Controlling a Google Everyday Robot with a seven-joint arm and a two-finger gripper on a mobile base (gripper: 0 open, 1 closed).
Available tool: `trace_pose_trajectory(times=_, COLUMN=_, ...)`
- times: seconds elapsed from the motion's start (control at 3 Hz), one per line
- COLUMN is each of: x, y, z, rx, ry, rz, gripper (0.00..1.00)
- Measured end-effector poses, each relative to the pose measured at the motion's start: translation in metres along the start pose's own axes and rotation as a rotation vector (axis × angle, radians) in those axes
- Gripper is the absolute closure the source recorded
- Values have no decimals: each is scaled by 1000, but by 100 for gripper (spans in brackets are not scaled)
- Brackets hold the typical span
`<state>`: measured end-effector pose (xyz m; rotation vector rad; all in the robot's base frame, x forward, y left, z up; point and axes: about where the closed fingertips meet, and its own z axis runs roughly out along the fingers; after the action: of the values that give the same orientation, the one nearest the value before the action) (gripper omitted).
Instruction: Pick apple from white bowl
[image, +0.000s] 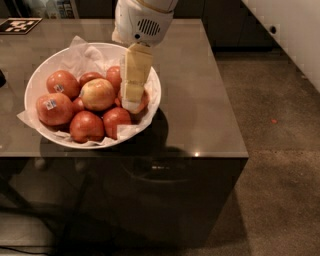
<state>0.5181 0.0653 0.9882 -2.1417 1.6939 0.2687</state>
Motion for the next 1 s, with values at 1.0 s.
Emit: trace_pose_trajectory(times=1.0, x=-18, y=-22, z=62, rx=-107, ry=-56, rz=-33, gripper=0)
